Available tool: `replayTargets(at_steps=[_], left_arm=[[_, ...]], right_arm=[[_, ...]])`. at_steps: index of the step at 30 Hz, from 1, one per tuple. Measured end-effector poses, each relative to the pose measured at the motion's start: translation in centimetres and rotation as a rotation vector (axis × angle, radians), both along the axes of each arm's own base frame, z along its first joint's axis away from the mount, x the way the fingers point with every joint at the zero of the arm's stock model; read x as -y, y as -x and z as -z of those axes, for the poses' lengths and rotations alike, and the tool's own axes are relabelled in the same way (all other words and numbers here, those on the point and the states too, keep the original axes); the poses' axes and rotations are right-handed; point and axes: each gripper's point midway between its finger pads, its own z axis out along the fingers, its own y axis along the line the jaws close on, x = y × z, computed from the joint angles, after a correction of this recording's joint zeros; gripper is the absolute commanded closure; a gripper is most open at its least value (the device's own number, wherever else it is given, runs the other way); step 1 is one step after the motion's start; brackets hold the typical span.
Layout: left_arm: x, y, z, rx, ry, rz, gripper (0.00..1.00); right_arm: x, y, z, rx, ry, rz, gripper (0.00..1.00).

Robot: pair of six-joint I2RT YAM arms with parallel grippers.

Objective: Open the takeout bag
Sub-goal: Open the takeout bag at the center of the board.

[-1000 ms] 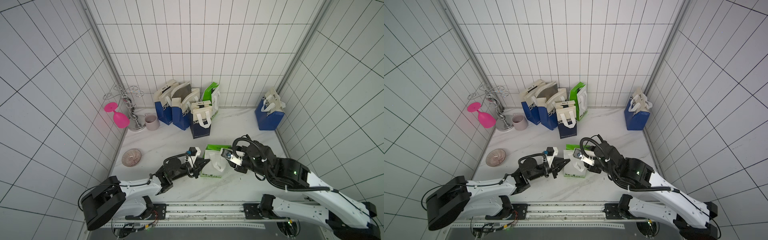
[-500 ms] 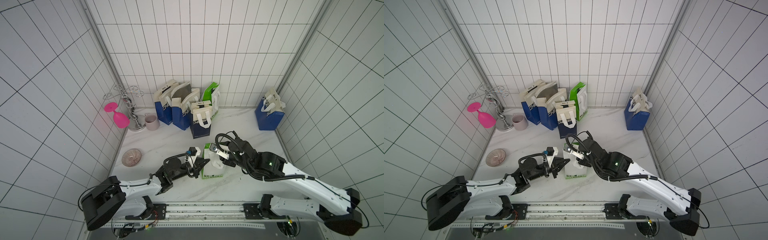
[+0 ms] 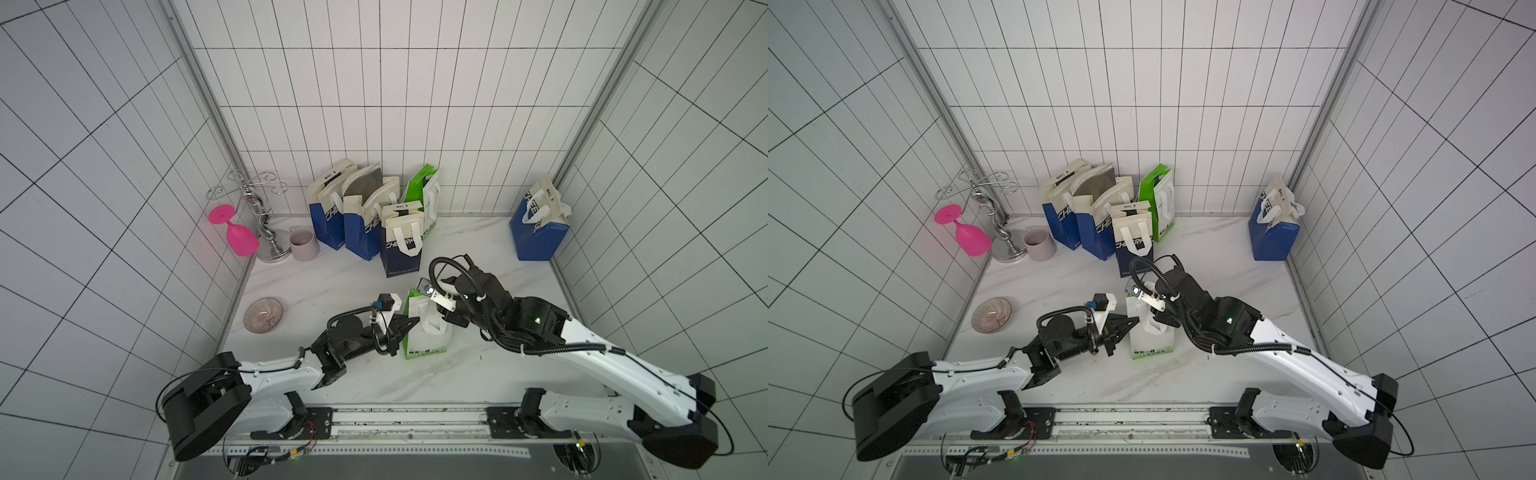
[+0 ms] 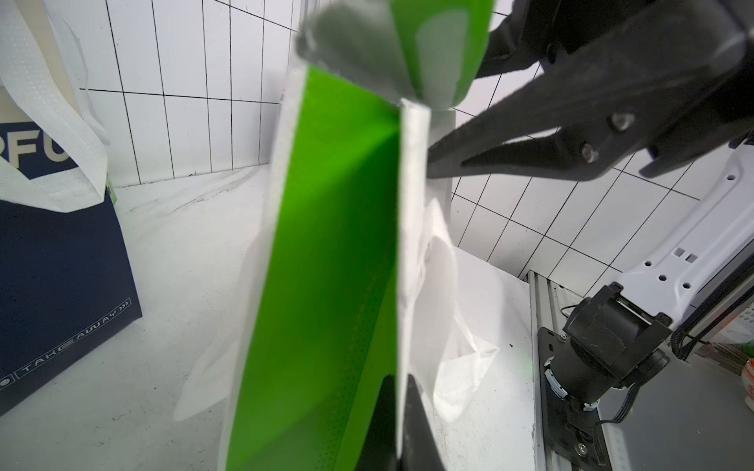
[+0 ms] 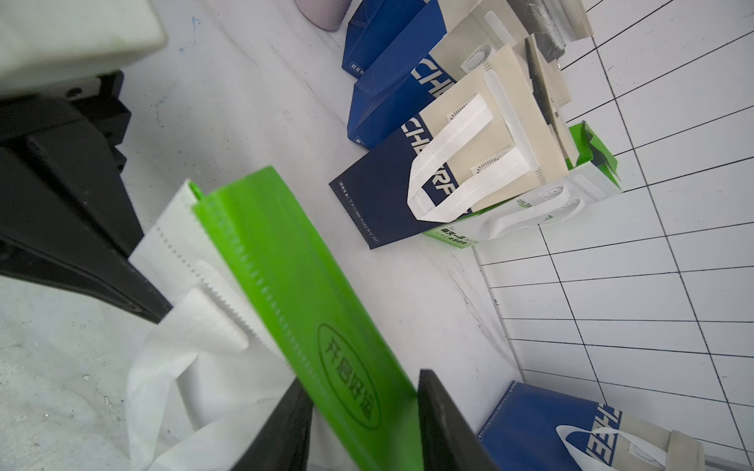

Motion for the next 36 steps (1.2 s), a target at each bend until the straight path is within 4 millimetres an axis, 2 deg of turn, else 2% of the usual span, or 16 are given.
replayTargets(at_steps=[8,16,21,22,25,28,32,36], left_arm=[[0.0,0.0,0.0,0.0,-0.001,0.002,1.0],[0.1,0.1,0.1,-0.002,-0.003,0.007,1.0],[0.1,0.1,0.1,-0.001,-0.003,0.008,1.0],[0.1,0.1,0.1,0.001,-0.003,0.009,0.98],[0.0,0.2,0.0,0.011,-0.01,0.01,0.77],[0.0,0.3,-0.2,0.019,-0.012,0.014,0.64],[0.0,0.5,-0.7,0.02,-0.005,0.023,0.55],[0.8,0.4,-2.1,0.007,0.008,0.048,0.54]], right_arm=[[-0.1,-0.3,-1.4,0.014,-0.028,0.004,0.59],[-0.5,-1.2,-1.4,0.007,-0.018,0.018,0.69],[-0.8,-2.2,-1.6,-0.003,-0.013,0.043,0.67],[-0.8,-2.5,-1.6,-0.007,-0.012,0.052,0.65],[-0.8,-3.1,-1.8,-0.016,-0.021,0.076,0.58],[-0.9,-3.4,-2.1,-0.022,-0.04,0.091,0.56],[-0.9,-3.1,-3.3,-0.026,-0.087,0.088,0.55],[-0.2,-2.0,-5.4,-0.02,-0.175,0.082,0.56]])
